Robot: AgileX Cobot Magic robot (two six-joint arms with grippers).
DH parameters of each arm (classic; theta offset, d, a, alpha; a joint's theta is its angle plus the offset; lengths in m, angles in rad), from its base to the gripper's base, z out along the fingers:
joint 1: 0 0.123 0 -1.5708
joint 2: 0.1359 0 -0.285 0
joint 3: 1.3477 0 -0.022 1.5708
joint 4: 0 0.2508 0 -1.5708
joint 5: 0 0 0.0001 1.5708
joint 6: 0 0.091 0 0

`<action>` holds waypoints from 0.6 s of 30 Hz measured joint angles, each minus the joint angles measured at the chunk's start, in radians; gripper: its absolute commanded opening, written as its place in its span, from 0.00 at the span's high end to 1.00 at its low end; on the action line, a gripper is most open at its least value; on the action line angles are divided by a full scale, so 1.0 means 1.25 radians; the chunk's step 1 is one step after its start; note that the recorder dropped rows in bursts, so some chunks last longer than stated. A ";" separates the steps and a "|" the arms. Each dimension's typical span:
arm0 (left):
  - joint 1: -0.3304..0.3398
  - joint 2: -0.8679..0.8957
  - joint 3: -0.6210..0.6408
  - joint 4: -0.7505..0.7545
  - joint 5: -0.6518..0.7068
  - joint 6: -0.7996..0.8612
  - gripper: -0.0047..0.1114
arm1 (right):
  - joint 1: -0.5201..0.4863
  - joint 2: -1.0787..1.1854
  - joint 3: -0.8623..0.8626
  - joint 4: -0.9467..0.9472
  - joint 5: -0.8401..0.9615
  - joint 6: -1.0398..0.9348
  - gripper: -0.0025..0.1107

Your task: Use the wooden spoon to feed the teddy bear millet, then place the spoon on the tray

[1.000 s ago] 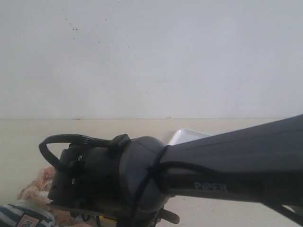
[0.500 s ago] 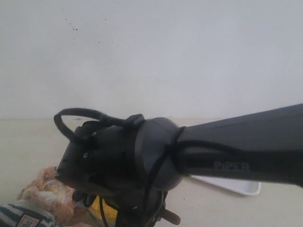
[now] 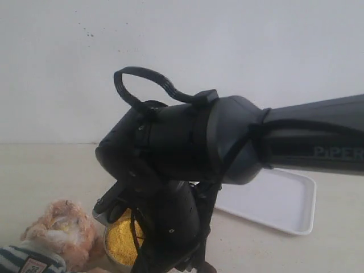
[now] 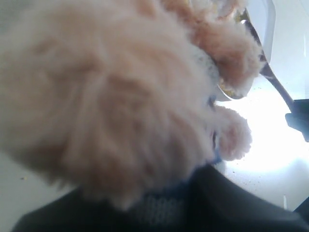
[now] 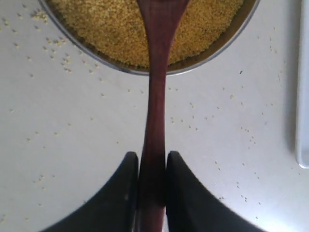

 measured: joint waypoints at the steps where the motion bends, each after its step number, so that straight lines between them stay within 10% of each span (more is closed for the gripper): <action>1: 0.000 0.000 0.000 0.000 0.000 0.000 0.93 | 0.000 -0.004 0.000 0.009 0.000 -0.002 0.98; 18: 0.000 0.000 0.000 0.000 0.000 0.000 0.93 | -0.058 -0.021 0.000 0.143 0.000 -0.091 0.98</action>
